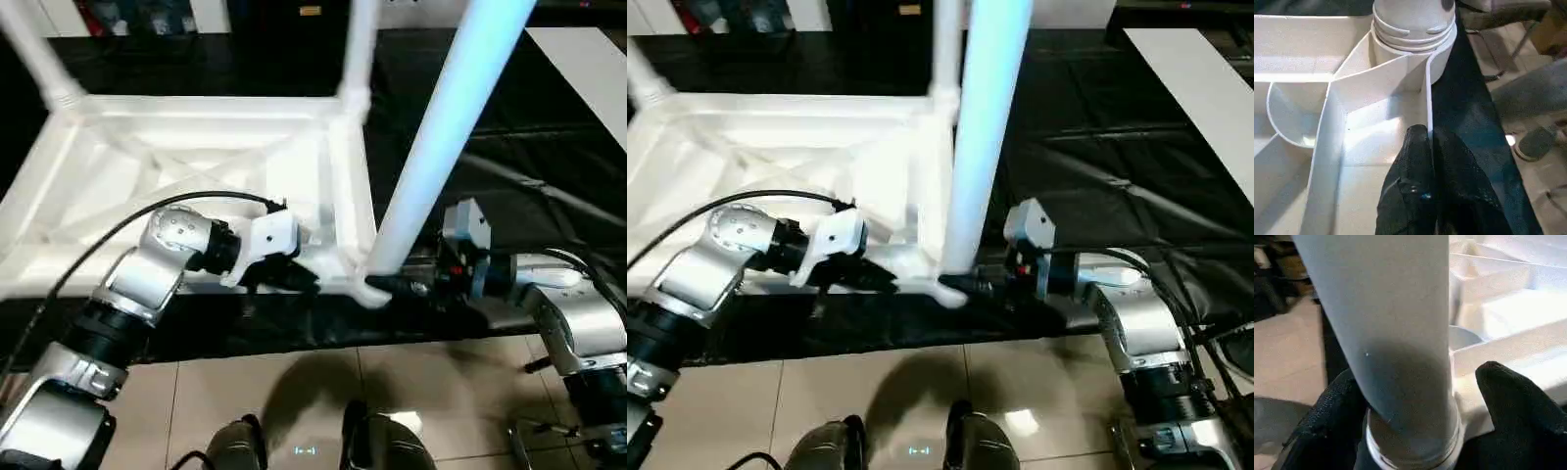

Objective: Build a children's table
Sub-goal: Rotate leg to tighten

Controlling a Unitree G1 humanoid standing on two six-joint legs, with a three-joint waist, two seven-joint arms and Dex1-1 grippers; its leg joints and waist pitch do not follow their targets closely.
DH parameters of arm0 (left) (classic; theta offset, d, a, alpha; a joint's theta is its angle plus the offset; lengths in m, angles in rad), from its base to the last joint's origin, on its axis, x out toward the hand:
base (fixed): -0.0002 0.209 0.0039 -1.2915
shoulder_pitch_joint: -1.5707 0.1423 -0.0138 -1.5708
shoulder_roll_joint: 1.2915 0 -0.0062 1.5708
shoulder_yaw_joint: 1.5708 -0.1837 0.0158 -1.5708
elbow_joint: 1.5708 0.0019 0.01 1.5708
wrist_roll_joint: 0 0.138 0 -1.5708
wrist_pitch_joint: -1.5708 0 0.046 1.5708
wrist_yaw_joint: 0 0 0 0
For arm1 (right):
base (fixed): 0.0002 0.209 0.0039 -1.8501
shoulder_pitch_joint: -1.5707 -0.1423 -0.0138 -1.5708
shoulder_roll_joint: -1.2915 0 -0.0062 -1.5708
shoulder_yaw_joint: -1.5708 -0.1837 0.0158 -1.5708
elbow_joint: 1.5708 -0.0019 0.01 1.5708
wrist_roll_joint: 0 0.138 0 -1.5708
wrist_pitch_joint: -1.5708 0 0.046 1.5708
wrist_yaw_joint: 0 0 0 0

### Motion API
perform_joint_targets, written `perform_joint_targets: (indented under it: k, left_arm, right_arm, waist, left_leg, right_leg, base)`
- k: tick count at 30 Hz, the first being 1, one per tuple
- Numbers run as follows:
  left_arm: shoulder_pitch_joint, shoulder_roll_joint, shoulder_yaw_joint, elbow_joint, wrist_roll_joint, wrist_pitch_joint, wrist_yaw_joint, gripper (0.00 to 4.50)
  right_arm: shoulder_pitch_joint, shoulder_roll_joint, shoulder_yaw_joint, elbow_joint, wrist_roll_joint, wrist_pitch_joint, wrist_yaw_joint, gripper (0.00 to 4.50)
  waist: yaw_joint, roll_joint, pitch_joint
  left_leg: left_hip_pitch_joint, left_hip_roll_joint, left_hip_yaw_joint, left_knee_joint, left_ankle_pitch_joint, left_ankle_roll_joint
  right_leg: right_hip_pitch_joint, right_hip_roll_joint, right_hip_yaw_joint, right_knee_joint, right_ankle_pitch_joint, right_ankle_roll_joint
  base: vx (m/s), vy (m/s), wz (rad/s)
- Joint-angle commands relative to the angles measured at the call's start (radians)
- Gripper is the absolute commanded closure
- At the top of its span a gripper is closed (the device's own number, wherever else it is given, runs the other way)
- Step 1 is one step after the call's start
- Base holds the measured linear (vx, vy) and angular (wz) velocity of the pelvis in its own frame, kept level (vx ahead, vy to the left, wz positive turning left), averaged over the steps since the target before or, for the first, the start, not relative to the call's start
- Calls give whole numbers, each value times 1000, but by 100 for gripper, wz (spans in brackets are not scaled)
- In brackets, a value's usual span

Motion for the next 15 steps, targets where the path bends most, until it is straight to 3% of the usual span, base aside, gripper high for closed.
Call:
perform_joint_targets:
  k: [1,8,15]
  left_arm:
    - [-5,7,-55,2,17,-17,-61,450]
    - [-13,10,-61,26,10,-51,-83,450]
    - [-12,11,-61,37,11,-64,-89,450]
  right_arm:
    - [-12,-16,10,5,11,7,44,133]
    - [-24,-27,35,22,31,6,102,201]
    - [-26,-31,43,25,40,16,136,237]
  waist:
    - [1,-7,-98]
    - [8,-8,-104]
    - [14,-9,-104]
  left_leg:
    - [12,59,-16,-64,-150,138]
    - [9,57,-14,-60,-114,148]
    - [9,56,-13,-59,-114,142]
  right_leg:
    - [83,-77,77,-50,-354,-166]
    - [86,-75,77,-45,-323,-173]
    - [86,-74,76,-47,-344,-166]
  base:
    - [0,0,0]
    - [0,0,0]
    - [0,0,0]
